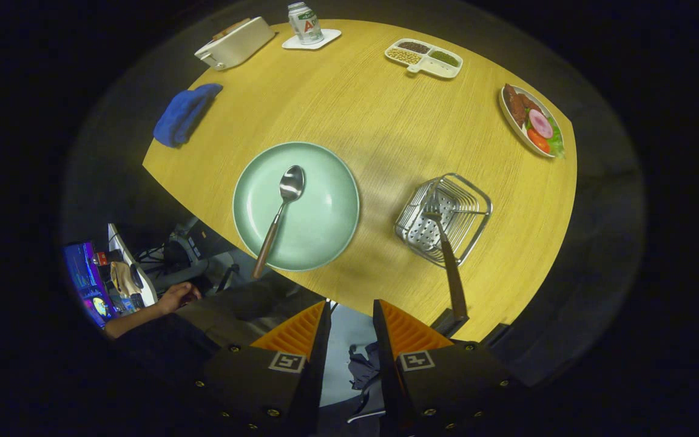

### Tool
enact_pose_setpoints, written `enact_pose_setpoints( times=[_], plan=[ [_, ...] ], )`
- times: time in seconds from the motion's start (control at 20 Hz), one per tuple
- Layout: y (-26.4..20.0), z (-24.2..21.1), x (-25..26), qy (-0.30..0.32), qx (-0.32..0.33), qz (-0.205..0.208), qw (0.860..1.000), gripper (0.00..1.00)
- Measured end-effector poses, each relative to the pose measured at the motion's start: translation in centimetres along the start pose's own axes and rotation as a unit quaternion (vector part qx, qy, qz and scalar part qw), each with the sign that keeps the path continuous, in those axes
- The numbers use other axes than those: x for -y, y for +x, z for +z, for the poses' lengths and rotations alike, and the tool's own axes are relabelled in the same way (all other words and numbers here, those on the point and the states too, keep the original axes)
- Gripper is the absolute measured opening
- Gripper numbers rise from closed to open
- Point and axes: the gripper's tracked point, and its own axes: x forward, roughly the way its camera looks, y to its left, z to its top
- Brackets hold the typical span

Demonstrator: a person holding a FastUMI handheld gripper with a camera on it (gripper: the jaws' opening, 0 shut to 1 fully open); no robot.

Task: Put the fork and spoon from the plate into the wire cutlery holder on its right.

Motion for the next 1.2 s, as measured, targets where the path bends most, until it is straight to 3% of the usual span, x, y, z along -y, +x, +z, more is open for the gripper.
enact_pose_setpoints(
  times=[0.75, 1.2],
  plan=[
    [4.8, 0.2, -9.1, 0.027, 0.011, 0.069, 0.997, 0.46],
    [8.2, 2.1, -11.5, 0.057, 0.020, 0.075, 0.995, 0.46]
  ],
)
